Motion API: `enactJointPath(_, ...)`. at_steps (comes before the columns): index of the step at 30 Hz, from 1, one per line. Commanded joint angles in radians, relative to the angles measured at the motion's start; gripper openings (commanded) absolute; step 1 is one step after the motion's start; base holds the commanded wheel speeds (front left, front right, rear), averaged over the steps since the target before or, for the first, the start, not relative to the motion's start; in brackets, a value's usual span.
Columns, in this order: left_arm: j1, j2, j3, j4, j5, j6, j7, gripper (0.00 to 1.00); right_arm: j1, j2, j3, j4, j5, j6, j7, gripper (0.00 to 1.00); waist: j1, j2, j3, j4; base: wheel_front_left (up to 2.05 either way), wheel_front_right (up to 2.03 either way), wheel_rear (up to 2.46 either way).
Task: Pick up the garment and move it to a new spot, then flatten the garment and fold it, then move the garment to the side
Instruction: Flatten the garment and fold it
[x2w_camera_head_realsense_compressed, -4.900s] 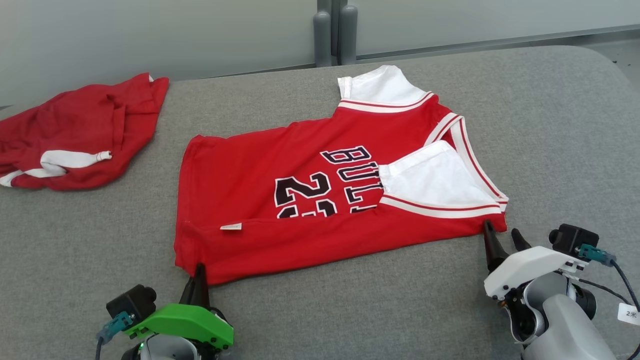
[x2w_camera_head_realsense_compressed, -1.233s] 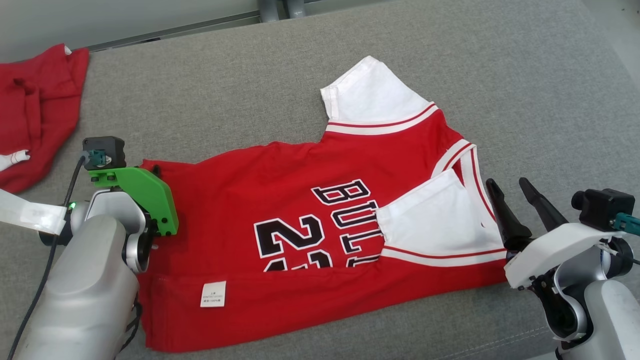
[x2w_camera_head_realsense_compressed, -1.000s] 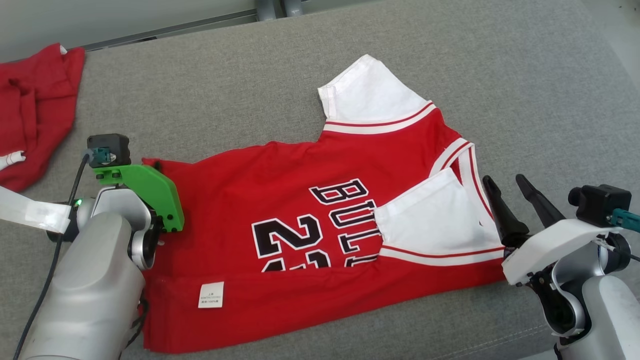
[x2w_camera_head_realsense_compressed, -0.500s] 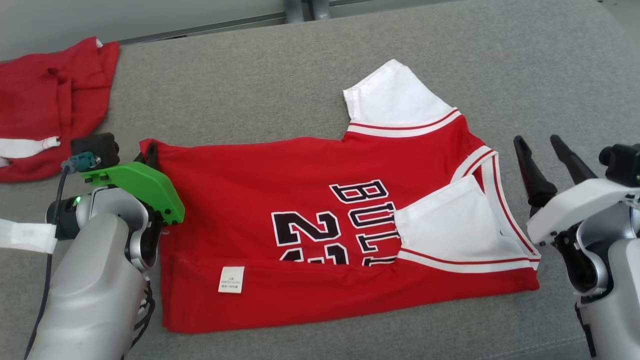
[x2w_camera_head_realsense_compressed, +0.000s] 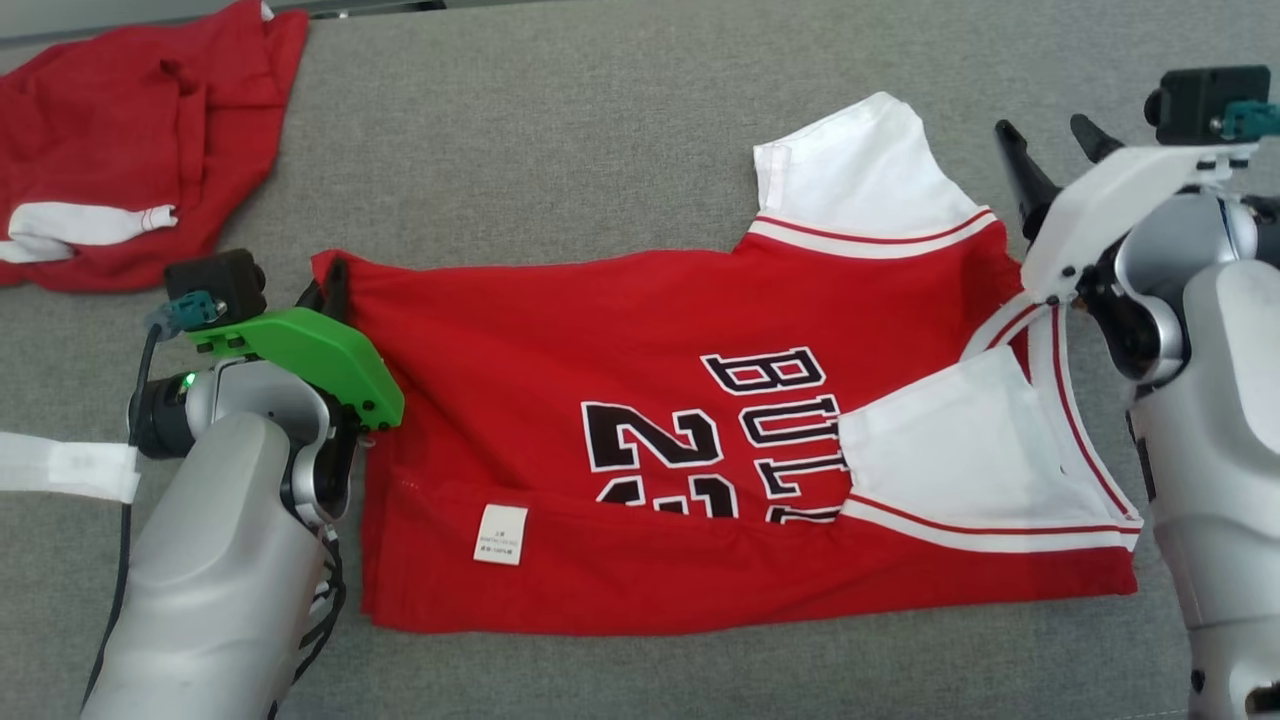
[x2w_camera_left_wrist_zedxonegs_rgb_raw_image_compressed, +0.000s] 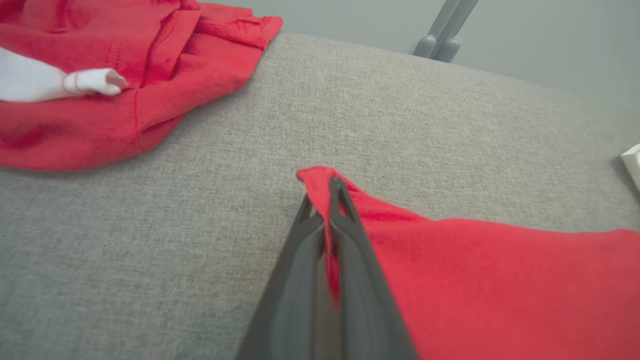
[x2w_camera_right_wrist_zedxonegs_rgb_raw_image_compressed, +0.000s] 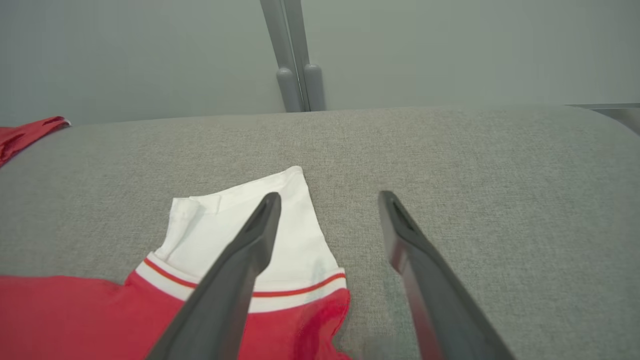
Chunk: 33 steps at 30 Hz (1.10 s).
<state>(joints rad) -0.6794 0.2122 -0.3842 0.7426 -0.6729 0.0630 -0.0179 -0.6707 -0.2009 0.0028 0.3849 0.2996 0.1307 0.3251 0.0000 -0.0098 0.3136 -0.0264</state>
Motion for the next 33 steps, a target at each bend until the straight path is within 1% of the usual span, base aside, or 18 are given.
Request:
enactJointPath(1,-0.022,-0.001,0.001,-0.011,0.004,0.009,-0.006,0.00,-0.044,-0.002,0.003,0.041,-0.016,0.000,0.008,1.00,0.0000,0.0098,0.034,0.030,0.00,0.00,0.00)
enactJointPath(6,-0.049,-0.029,-0.019,-0.034,0.016,0.009,-0.020,0.00,-0.192,-0.002,-0.001,0.211,-0.041,0.000,0.043,1.00,0.0000,0.0098,0.079,0.079,0.00,0.00,0.00)
enactJointPath(7,-0.063,-0.041,-0.026,-0.042,0.020,0.005,-0.025,0.00,-0.245,-0.010,-0.005,0.273,-0.061,0.000,0.057,1.00,0.0000,0.0098,0.096,0.101,0.00,0.00,0.00)
enactJointPath(12,-0.092,-0.072,-0.048,-0.048,0.027,-0.003,-0.039,0.00,-0.361,-0.023,-0.005,0.407,-0.115,0.000,0.101,1.00,0.0000,0.0098,0.137,0.150,0.00,0.00,0.00)
enactJointPath(19,-0.124,-0.102,-0.068,-0.041,0.029,-0.010,-0.057,0.00,-0.454,-0.035,-0.018,0.543,-0.186,0.000,0.126,1.00,0.0000,0.0098,0.173,0.189,0.00,0.00,0.00)
enactJointPath(23,-0.133,-0.111,-0.076,-0.034,0.027,-0.015,-0.066,0.00,-0.479,-0.037,-0.041,0.604,-0.220,0.000,0.121,1.00,0.0000,0.0098,0.180,0.196,0.00,0.00,0.00)
enactJointPath(31,-0.139,-0.108,-0.083,-0.015,0.021,-0.022,-0.075,0.00,-0.492,-0.025,-0.039,0.684,-0.244,0.000,0.096,1.00,0.0000,0.0098,0.178,0.194,0.00,0.00,0.00)
enactJointPath(32,-0.140,-0.107,-0.084,-0.012,0.020,-0.023,-0.075,0.00,-0.493,-0.023,-0.037,0.692,-0.243,0.000,0.095,0.58,0.0000,0.0098,0.177,0.193,0.00,0.00,0.00)
enactJointPath(33,-0.140,-0.106,-0.084,-0.010,0.019,-0.023,-0.075,0.00,-0.494,-0.021,-0.034,0.700,-0.244,0.000,0.092,0.35,0.0000,0.0098,0.175,0.191,0.00,0.00,0.00)
